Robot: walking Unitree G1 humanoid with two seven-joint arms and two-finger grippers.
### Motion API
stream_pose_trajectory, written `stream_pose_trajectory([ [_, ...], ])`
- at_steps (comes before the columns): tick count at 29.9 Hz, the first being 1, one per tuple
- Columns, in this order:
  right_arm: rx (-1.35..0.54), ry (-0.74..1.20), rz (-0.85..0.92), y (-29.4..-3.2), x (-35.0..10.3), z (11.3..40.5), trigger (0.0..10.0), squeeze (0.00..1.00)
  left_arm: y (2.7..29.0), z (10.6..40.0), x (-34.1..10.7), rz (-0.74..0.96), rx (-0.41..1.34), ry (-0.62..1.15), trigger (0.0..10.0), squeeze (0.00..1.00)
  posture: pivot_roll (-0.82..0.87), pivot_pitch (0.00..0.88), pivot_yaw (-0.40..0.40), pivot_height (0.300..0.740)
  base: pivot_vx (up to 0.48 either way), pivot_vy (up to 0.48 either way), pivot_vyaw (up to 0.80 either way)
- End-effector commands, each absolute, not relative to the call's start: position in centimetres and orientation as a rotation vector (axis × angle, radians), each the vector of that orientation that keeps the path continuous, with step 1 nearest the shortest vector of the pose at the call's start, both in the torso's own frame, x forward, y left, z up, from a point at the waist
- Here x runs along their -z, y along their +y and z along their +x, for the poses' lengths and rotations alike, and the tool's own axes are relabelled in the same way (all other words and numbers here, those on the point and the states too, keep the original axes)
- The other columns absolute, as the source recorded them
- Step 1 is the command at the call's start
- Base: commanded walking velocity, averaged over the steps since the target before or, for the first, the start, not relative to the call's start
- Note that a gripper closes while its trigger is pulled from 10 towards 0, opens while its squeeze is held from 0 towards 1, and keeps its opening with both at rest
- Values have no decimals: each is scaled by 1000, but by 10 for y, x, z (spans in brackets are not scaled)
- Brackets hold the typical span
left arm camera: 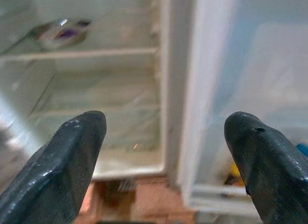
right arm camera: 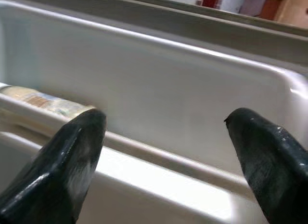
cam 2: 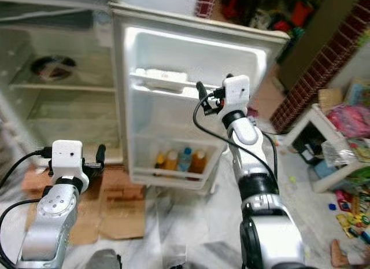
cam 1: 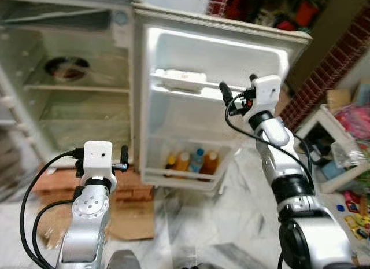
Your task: Restocking fridge
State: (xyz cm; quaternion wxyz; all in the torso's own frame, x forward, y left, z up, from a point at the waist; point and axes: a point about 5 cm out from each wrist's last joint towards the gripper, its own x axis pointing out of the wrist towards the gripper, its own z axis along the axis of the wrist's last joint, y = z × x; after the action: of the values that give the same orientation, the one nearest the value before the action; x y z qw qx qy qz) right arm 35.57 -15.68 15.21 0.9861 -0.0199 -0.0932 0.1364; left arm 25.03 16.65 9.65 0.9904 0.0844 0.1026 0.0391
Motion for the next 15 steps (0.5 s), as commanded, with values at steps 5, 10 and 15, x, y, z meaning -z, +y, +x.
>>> stream_pose_trajectory([
  [5,-437,43,-14,-173,-105,323,10000,0,160,249,-91,180,-61,218,10000,0,141,0,-133,740,0,-464,0],
  [10,-324,168,-102,-197,-86,323,10000,0,158,250,-90,198,-58,217,10000,0,140,0,-130,740,0,-469,0],
  [15,-240,144,-125,-204,-98,338,10000,0,160,252,-92,201,-72,216,10000,0,151,0,-126,740,0,-469,0],
])
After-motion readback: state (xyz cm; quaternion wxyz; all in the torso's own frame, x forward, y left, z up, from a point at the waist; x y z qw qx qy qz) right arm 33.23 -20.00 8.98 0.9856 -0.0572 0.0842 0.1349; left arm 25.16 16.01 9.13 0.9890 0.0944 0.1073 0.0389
